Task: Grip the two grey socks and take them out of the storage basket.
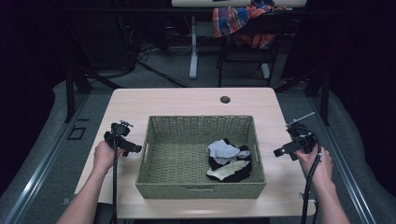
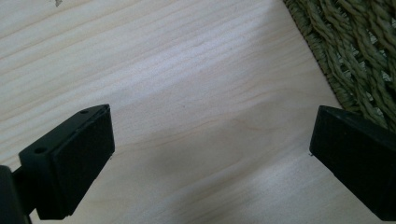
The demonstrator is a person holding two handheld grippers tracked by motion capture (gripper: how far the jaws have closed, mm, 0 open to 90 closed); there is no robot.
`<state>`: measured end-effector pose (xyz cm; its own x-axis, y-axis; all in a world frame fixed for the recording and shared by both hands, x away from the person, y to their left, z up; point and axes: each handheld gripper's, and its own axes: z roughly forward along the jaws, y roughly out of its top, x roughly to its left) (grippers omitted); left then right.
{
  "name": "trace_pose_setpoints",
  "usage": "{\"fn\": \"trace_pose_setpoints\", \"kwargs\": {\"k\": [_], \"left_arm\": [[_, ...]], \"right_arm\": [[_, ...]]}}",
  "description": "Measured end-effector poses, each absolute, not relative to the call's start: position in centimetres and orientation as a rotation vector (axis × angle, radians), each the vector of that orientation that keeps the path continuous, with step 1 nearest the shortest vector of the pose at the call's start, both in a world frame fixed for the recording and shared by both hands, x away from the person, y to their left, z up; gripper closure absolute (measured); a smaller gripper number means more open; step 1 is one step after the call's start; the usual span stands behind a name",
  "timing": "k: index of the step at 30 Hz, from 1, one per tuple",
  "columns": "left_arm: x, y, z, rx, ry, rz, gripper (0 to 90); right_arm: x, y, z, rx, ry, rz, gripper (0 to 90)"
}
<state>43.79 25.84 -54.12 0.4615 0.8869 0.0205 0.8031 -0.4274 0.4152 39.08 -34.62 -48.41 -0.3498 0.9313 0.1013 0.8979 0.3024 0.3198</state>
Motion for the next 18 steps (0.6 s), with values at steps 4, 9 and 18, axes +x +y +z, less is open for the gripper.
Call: {"fn": "trace_pose_setpoints", "kwargs": {"k": [4, 9, 18], "left_arm": [[43.9, 25.8, -54.1, 2.367, 1.422, 0.341, 0.0], [44.1, 25.6, -54.1, 2.369, 1.412, 0.329, 0.0], [44.3, 25.2, -54.1, 2.368, 1.400, 0.323, 0.0]], "right_arm": [[39.9, -34.1, -47.4, 1.706, 2.459, 0.476, 0.0], [40.8, -33.4, -45.7, 1.674, 2.467, 0.479, 0.0], [41.8, -30.1, -41.6, 1.578, 2.521, 0.511, 0.0]]}}
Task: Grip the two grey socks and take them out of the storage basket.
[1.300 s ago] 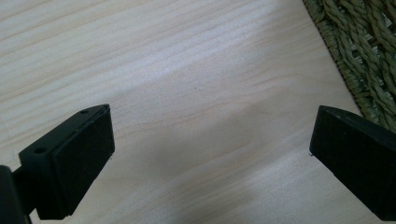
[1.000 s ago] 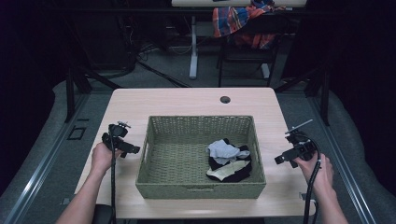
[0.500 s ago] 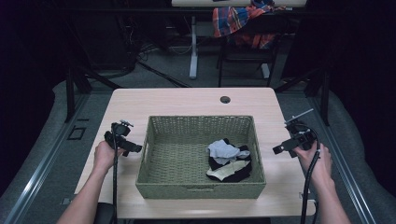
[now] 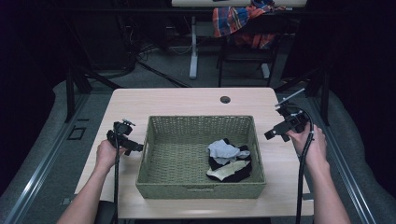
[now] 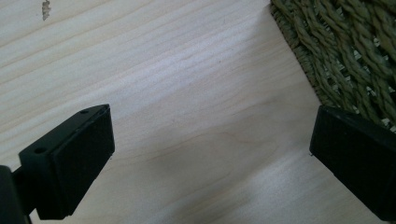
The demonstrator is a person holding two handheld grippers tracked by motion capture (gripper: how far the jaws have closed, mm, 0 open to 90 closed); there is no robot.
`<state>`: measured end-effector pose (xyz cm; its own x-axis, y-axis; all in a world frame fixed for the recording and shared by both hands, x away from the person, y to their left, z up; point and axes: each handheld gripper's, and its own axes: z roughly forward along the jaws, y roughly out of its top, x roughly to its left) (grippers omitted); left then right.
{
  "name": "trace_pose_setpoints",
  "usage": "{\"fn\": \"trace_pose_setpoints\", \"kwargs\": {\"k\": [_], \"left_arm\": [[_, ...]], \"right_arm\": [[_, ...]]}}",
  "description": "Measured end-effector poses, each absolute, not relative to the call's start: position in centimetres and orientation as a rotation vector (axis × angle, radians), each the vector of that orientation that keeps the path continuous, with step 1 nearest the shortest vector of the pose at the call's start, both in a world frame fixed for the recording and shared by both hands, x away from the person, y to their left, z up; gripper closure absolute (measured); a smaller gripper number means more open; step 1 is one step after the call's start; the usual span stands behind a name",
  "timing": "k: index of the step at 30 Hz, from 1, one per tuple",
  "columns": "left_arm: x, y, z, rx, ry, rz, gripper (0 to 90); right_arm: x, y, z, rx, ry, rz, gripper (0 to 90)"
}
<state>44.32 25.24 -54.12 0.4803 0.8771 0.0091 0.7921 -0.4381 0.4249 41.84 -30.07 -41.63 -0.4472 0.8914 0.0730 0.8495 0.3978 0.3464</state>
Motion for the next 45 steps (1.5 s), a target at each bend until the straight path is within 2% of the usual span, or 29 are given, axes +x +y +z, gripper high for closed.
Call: {"fn": "trace_pose_setpoints", "kwargs": {"k": [6, 20, 37, 40, 42, 45], "left_arm": [[44.3, 25.3, -54.1, 2.366, 1.401, 0.316, 0.0], [44.4, 25.1, -54.2, 2.378, 1.393, 0.316, 0.0], [44.3, 25.3, -54.2, 2.372, 1.392, 0.303, 0.0], [44.2, 25.4, -54.3, 2.365, 1.397, 0.306, 0.0], [44.2, 25.4, -54.3, 2.364, 1.397, 0.308, 0.0], [44.2, 25.4, -54.3, 2.364, 1.396, 0.305, 0.0]], "right_arm": [[42.3, -26.8, -40.0, 1.473, 2.599, 0.562, 0.0], [41.1, -19.0, -41.3, 1.257, 2.787, 0.559, 1.1], [41.7, -15.8, -44.7, 1.253, 2.870, 0.454, 0.0], [41.8, -15.1, -45.2, 1.217, 2.894, 0.365, 5.4], [41.9, -14.4, -46.0, 1.204, 2.908, 0.332, 12.7], [42.0, -13.7, -47.0, 1.196, 2.922, 0.287, 12.7]]}}
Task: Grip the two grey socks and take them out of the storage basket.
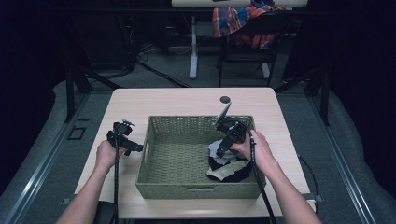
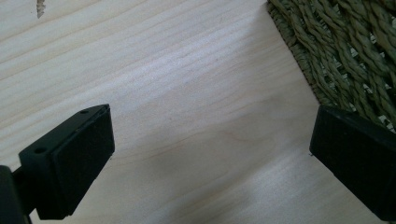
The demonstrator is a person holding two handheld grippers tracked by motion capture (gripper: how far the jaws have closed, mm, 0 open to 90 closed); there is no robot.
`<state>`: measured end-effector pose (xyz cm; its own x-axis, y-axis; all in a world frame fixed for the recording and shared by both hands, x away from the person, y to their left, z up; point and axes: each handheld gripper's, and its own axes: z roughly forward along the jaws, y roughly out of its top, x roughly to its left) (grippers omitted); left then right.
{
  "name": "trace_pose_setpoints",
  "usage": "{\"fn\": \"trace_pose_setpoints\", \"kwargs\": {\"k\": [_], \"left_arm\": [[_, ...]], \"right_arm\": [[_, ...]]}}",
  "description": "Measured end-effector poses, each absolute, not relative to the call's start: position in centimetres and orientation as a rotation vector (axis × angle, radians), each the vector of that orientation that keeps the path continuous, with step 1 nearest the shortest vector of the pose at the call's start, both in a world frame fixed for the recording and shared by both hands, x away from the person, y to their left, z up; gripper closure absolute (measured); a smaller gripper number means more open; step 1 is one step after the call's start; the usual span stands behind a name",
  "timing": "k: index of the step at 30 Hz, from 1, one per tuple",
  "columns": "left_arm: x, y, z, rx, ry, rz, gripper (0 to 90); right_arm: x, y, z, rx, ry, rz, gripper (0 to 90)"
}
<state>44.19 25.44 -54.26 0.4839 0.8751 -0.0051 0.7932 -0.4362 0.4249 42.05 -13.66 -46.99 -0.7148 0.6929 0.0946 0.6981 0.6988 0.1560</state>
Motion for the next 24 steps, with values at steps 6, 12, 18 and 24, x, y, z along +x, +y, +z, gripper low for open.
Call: {"fn": "trace_pose_setpoints", "kwargs": {"k": [6, 12, 18, 24], "left_arm": [[44.2, 25.5, -54.3, 2.364, 1.395, 0.294, 0.0], [44.2, 25.5, -54.3, 2.364, 1.394, 0.293, 0.0], [44.2, 25.3, -54.2, 2.372, 1.388, 0.293, 0.0], [44.3, 25.3, -54.3, 2.374, 1.388, 0.291, 0.0]], "right_arm": [[42.4, -12.8, -48.6, -1.184, -2.905, -0.164, 18.2], [43.0, -13.8, -49.3, -1.238, -2.855, -0.153, 45.3], [43.1, -14.7, -48.7, -1.265, -2.837, -0.186, 66.7], [42.9, -14.9, -47.5, -1.271, -2.828, -0.239, 80.4]]}}
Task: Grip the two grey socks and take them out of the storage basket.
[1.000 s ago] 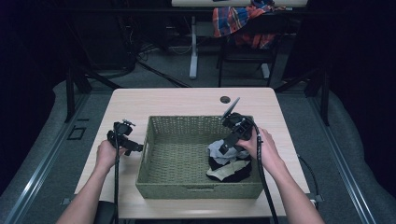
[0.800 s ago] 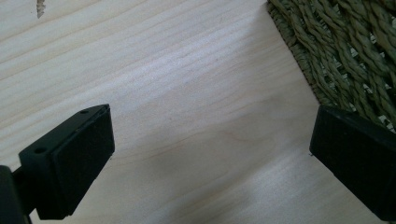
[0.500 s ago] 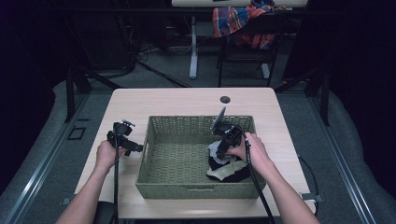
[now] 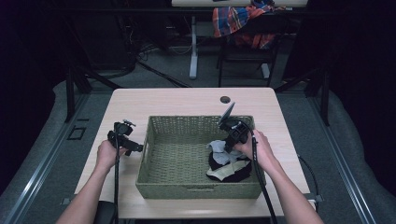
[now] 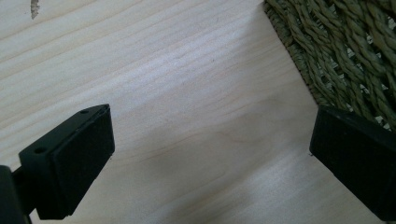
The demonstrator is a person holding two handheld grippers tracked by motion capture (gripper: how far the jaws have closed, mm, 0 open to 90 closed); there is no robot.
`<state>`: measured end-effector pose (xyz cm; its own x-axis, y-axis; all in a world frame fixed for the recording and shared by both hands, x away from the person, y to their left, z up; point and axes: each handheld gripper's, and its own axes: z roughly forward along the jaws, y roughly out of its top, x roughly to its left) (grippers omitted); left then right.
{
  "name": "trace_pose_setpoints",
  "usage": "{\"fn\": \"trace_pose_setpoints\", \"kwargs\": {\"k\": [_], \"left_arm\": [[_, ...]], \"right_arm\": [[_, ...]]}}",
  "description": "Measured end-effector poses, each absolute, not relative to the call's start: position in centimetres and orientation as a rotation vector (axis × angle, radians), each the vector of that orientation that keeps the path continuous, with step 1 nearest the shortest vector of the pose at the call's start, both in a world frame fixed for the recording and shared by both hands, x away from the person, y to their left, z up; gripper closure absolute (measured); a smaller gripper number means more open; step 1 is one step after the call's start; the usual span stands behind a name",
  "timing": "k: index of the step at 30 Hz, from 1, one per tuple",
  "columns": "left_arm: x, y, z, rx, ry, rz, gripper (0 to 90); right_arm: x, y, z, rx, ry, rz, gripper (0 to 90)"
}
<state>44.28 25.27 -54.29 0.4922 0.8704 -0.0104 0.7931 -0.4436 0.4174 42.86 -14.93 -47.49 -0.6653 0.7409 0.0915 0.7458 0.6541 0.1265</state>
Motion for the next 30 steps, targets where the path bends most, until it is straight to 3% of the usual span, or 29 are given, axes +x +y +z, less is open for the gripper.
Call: {"fn": "trace_pose_setpoints", "kwargs": {"k": [5, 30], "left_arm": [[44.3, 25.2, -54.3, 2.374, 1.389, 0.292, 0.0], [44.0, 25.6, -54.3, 2.367, 1.407, 0.299, 0.0]], "right_arm": [[42.6, -14.8, -47.1, -1.253, -2.836, -0.227, 85.2], [41.4, -17.0, -41.5, -1.309, -2.859, -0.481, 84.8]]}}
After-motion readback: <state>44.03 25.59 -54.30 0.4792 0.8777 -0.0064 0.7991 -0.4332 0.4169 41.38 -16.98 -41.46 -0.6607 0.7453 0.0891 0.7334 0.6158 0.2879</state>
